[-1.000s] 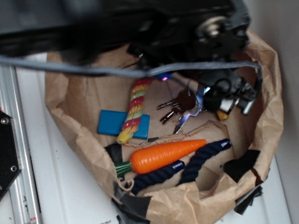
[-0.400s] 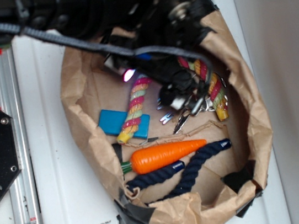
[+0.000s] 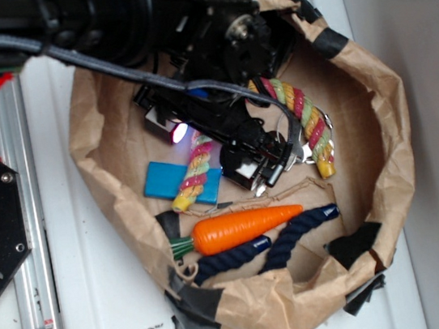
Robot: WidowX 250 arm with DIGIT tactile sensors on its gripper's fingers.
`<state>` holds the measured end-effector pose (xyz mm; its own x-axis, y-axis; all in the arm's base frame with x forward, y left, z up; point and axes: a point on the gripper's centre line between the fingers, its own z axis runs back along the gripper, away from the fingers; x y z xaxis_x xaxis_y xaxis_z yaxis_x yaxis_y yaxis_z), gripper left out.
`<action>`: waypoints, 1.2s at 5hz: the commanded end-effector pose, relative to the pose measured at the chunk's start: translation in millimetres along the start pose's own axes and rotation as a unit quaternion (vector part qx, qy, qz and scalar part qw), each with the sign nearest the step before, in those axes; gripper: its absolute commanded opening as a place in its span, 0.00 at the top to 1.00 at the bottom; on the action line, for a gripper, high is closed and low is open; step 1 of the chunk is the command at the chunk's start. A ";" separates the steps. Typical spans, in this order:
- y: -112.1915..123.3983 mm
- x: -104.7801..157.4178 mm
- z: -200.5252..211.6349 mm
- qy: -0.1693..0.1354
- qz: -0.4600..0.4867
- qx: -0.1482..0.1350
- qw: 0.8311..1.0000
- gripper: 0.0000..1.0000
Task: Grab the multicolored rope.
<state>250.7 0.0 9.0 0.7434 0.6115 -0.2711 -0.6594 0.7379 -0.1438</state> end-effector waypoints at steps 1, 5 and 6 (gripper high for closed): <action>-3.5 5.5 -19.5 -0.016 -0.027 0.017 0.999 1.00; -21.2 -1.3 155.4 -0.186 -0.210 0.000 0.960 1.00; -13.5 -24.6 185.0 -0.194 -0.271 0.029 0.942 1.00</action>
<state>259.8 18.7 172.9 0.9744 0.1899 0.1206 -0.1780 0.9786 -0.1028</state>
